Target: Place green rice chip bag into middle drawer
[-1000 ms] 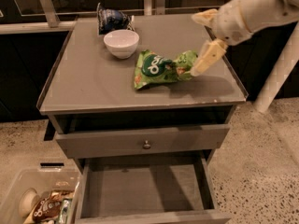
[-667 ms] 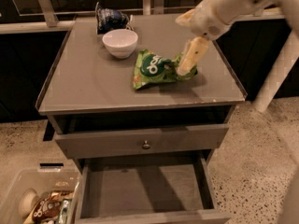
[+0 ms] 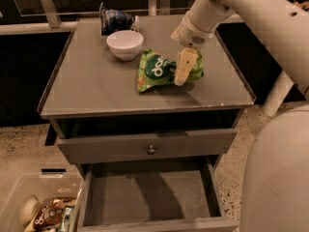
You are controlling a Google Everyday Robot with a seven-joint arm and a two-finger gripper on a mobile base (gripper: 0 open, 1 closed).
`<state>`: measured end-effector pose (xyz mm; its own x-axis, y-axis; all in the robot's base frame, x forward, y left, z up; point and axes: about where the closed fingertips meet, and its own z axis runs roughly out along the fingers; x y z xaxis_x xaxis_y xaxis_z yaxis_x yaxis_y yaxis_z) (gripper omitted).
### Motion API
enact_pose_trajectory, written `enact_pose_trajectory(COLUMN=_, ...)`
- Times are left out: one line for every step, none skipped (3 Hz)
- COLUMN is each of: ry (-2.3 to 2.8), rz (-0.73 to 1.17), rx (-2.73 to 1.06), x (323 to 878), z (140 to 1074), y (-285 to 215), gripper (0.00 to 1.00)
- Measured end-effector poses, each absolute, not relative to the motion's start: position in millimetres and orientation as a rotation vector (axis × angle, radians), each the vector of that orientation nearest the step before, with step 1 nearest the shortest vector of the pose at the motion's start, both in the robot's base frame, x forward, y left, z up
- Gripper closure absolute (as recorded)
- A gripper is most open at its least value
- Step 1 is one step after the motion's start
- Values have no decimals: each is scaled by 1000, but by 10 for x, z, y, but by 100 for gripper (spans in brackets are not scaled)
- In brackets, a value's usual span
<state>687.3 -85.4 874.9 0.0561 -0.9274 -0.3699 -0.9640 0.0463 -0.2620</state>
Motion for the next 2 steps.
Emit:
enact_pose_trajectory(ry=1887, rz=110, rx=-1897, x=6873, z=8749, y=-853, gripper=0)
enact_pose_trajectory(ry=1887, rz=110, rx=-1897, x=6873, z=8748, y=-853, gripper=19)
